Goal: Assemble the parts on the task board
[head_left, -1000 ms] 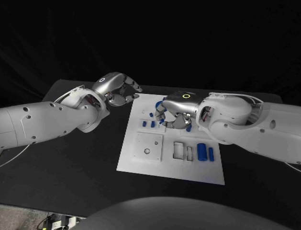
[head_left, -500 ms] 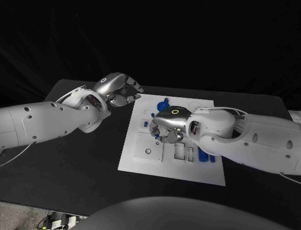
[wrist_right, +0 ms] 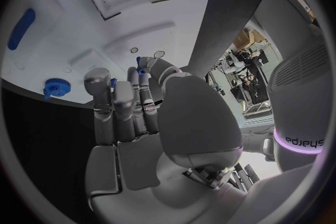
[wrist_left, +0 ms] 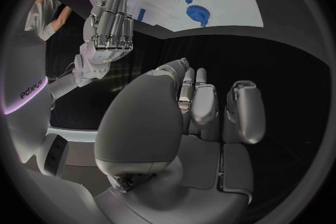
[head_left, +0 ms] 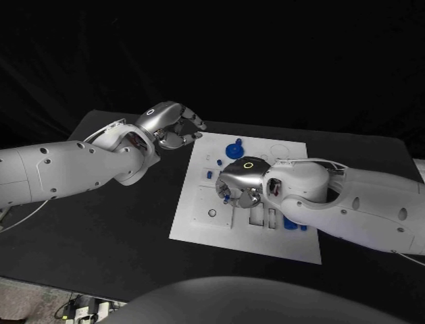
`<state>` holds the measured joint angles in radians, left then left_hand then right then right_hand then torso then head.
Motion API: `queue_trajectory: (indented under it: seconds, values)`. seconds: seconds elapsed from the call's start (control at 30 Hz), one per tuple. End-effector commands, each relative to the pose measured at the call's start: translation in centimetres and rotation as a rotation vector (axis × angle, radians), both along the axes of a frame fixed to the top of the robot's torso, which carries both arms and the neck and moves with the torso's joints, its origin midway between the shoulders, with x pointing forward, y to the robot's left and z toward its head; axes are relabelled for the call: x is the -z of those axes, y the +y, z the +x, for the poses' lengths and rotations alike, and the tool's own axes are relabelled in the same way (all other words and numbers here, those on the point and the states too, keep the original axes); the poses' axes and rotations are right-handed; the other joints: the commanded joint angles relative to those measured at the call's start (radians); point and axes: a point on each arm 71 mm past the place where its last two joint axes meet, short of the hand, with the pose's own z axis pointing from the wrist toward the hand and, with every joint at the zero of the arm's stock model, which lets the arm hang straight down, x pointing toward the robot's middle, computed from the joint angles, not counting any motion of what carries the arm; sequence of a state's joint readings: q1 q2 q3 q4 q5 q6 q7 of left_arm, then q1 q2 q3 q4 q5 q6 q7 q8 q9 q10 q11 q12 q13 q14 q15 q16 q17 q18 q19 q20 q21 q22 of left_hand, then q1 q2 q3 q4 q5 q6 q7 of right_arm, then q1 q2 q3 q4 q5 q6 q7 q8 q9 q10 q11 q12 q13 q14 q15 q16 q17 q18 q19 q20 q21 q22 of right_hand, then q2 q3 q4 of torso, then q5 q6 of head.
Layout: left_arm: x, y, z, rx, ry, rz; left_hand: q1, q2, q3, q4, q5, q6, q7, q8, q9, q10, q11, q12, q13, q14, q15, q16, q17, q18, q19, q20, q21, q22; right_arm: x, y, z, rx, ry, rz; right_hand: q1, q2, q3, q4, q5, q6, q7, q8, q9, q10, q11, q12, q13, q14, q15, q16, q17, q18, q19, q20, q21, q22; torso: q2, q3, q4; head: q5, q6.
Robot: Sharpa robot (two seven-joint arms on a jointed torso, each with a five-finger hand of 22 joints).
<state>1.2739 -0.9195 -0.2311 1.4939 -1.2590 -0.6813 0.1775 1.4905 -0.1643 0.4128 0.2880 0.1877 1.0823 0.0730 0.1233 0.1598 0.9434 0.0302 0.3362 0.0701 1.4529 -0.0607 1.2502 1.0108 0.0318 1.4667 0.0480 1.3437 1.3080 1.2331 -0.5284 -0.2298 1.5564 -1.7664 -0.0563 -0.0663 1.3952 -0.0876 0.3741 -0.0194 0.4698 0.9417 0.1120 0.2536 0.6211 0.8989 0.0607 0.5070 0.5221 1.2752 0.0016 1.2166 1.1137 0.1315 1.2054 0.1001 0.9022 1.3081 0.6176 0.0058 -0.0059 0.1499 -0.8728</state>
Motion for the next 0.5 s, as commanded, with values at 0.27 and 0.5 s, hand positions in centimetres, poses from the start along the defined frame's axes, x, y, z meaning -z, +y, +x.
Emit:
queue_trajectory:
  seconds: [0.27, 0.5]
  values:
    - [-0.01, -0.04, -0.07, -0.008, 0.01, -0.008, -0.006, 0.004, 0.0, 0.001, 0.0, 0.006, 0.007, 0.0, 0.0, 0.001, 0.009, -0.006, -0.001, 0.0, 0.005, 0.003, 0.001, 0.015, 0.017, 0.005, -0.002, 0.201, 0.57, -0.34, 0.21, -0.011, -0.045, -0.027, 0.008, -0.005, -0.001, -0.004, 0.001, -0.006, 0.001, -0.009, -0.001, 0.009, 0.001, 0.001, -0.001, -0.007, 0.002, -0.005, -0.001, 0.0, -0.005, 0.0, -0.004, 0.09, 0.001, -0.0005, 0.0012, 0.005, 0.0]
    - [-0.01, -0.04, -0.11, -0.009, 0.013, -0.008, -0.006, 0.004, 0.001, 0.001, 0.0, 0.006, 0.008, 0.001, 0.001, 0.001, 0.01, -0.006, -0.001, 0.0, 0.005, 0.002, -0.001, 0.015, 0.017, 0.005, -0.002, 0.201, 1.05, -0.34, 0.23, -0.013, -0.043, -0.02, 0.004, -0.005, -0.003, -0.003, -0.002, -0.005, 0.0, -0.01, -0.001, 0.008, 0.0, -0.003, -0.003, -0.007, 0.001, -0.005, -0.001, 0.0, -0.005, 0.0, -0.003, 0.09, 0.0, -0.0003, 0.0016, 0.009, 0.0]
